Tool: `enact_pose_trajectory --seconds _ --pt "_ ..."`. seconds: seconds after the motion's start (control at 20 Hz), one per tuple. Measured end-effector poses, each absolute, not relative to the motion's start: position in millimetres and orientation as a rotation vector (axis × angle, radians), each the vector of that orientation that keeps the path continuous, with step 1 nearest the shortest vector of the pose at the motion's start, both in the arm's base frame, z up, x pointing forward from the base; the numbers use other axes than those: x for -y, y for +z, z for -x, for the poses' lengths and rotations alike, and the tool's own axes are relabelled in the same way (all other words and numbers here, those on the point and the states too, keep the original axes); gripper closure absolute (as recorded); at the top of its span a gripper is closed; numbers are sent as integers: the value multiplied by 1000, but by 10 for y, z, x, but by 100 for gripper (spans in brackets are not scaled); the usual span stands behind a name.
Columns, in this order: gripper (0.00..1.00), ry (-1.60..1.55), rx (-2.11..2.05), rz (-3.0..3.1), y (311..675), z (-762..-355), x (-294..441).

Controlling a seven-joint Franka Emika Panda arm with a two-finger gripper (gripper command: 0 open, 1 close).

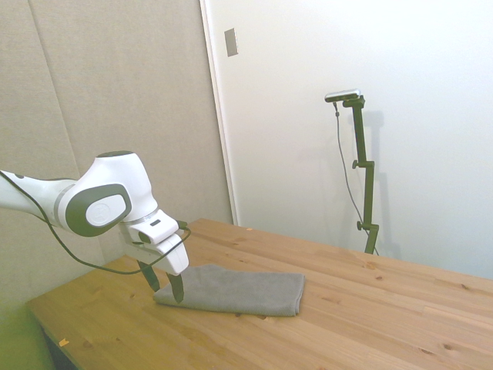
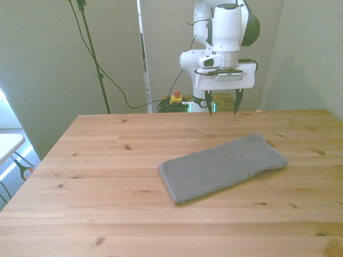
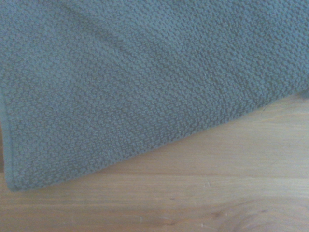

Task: Fold the towel

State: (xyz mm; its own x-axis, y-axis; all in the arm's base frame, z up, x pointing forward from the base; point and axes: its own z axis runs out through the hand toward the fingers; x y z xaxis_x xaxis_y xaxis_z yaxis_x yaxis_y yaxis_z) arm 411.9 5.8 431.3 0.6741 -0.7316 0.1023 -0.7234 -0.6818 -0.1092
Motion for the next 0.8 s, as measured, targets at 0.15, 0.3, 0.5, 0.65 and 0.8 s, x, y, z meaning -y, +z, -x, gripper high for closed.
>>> enact_pose_trajectory --seconds 0.15,0.3,0.5,0.65,0.8 --pt "0 -203 -1197 2832 4289 -4121 -90" --pt "0 -280 -1092 2886 4365 -4226 -348" --pt "0 -494 -1092 2945 4361 -4425 -904" --pt "0 -606 -1116 2971 4229 -4500 -1438" --pt "0 -626 -1105 3018 4063 -4578 -1858"
